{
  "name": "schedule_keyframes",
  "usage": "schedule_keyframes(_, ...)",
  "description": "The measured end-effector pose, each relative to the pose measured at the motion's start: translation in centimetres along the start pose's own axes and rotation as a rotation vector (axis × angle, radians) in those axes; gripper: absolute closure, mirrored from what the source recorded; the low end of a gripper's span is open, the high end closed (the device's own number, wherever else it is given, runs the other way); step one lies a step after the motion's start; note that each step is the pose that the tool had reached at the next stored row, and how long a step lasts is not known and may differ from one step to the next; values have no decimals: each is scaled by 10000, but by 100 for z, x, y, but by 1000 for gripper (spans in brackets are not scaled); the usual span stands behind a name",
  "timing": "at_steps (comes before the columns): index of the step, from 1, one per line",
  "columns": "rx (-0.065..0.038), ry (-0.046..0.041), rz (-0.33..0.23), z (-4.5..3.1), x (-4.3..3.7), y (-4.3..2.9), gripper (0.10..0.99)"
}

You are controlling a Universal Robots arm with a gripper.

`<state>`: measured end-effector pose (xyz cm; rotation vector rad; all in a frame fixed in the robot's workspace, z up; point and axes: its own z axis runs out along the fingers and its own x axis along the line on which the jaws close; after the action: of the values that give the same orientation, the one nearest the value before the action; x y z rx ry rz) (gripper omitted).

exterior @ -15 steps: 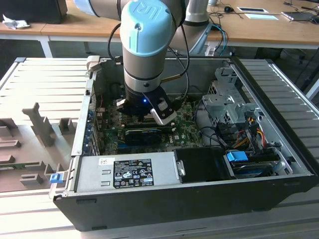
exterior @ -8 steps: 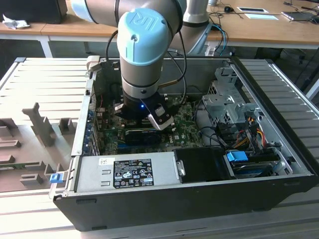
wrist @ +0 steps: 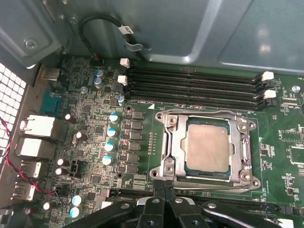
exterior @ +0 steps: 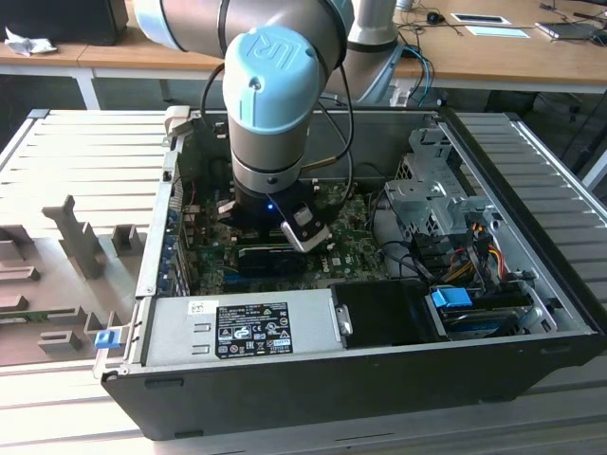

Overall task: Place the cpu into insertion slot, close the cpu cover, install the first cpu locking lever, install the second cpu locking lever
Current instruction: 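Install the second cpu locking lever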

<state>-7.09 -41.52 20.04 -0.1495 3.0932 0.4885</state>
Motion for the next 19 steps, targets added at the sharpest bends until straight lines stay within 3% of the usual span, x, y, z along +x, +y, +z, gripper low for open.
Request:
schedule_keyframes(7,-126,-11,-1,43,20,-1,980)
schedule_keyframes(16,-422,-40,-3,110,34,-1,980)
schedule_keyframes(18,-424,-43,-4,104,34,2,980)
schedule_keyframes(19,-437,-48,-6,61,33,18,980)
